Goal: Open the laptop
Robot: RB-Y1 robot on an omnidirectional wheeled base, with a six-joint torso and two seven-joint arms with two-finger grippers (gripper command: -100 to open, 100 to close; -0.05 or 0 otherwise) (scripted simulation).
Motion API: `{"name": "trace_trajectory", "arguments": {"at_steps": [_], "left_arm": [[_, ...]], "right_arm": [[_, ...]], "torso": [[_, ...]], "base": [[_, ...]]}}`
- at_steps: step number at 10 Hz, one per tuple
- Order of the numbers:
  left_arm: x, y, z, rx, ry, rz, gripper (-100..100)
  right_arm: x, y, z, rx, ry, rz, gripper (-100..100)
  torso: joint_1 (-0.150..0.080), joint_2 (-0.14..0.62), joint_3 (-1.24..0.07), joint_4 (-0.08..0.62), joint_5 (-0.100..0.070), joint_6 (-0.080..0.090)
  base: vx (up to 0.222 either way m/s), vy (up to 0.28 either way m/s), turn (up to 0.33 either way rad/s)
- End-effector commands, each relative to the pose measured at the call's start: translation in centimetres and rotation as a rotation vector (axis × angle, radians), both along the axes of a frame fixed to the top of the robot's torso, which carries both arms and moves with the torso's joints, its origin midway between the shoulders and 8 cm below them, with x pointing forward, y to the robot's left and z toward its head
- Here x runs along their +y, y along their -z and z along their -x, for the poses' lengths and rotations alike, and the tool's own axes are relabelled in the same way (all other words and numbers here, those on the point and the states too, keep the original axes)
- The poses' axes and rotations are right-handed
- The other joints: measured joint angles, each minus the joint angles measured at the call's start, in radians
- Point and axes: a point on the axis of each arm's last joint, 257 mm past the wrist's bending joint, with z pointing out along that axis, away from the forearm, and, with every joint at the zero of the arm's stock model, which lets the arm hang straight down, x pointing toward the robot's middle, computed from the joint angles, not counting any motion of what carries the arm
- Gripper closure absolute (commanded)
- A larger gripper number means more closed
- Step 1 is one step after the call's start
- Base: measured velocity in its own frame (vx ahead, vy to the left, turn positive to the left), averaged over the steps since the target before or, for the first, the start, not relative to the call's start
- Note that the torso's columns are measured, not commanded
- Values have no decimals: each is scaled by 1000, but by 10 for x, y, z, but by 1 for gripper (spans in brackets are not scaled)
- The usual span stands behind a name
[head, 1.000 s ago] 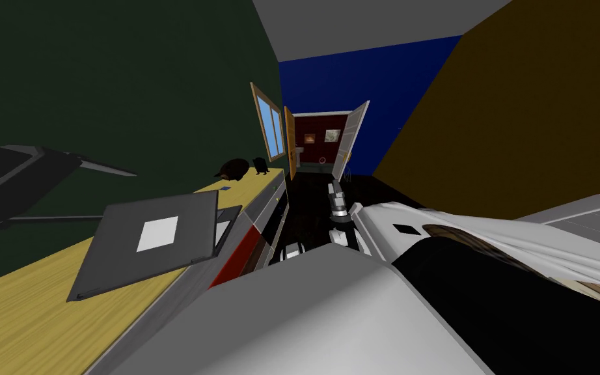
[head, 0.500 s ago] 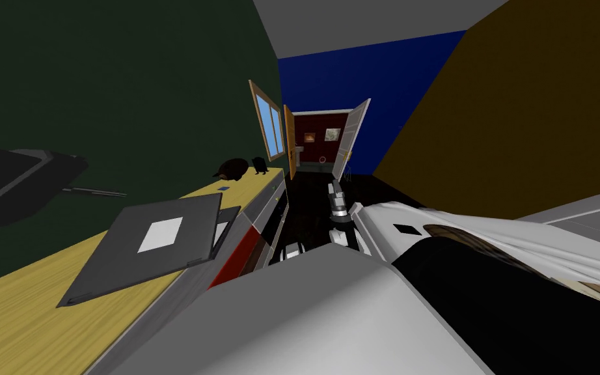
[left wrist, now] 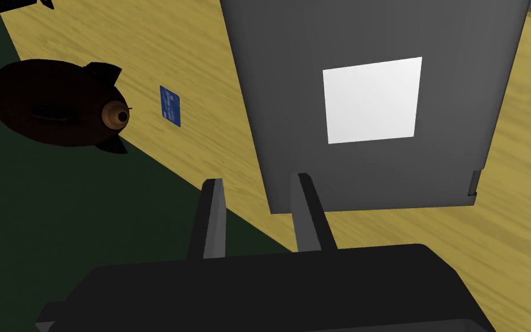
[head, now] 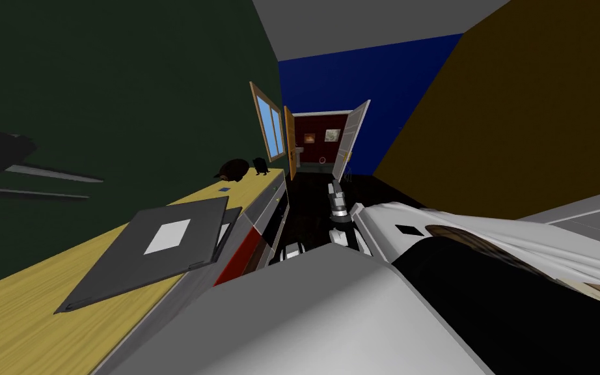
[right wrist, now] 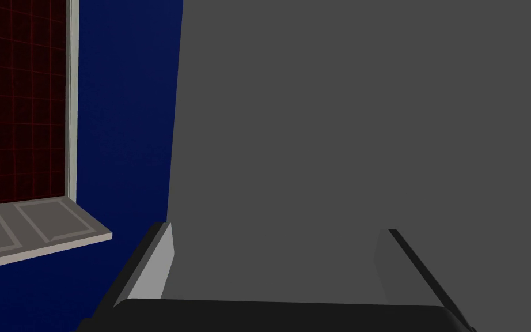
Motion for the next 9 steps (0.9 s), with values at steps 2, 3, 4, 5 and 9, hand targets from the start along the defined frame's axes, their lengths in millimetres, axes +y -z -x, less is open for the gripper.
{"name": "trace_trajectory", "arguments": {"at_steps": [2, 3, 4, 5, 9], "left_arm": [[-12, -25, 21, 3, -6, -2, -100], [-12, -21, 17, 3, -4, -2, -100], [-12, -22, 18, 4, -6, -2, 0], [-12, -21, 18, 4, -6, -2, 0], [-12, -21, 18, 4, -6, -2, 0]], "right_arm": [[0, 0, 0, 0, 0, 0, 0], [0, 0, 0, 0, 0, 0, 0], [0, 0, 0, 0, 0, 0, 0], [0, 0, 0, 0, 0, 0, 0], [0, 0, 0, 0, 0, 0, 0]], "torso": [[0, 3, 2, 1, 0, 0], [0, 3, 2, 1, 0, 0], [-1, 5, 3, 1, 0, 0], [-2, 5, 3, 2, -1, 0], [0, 2, 1, 1, 0, 0]], "base": [[59, 45, -17], [23, 17, -4], [0, 0, 0], [0, 0, 0], [0, 0, 0]]}}
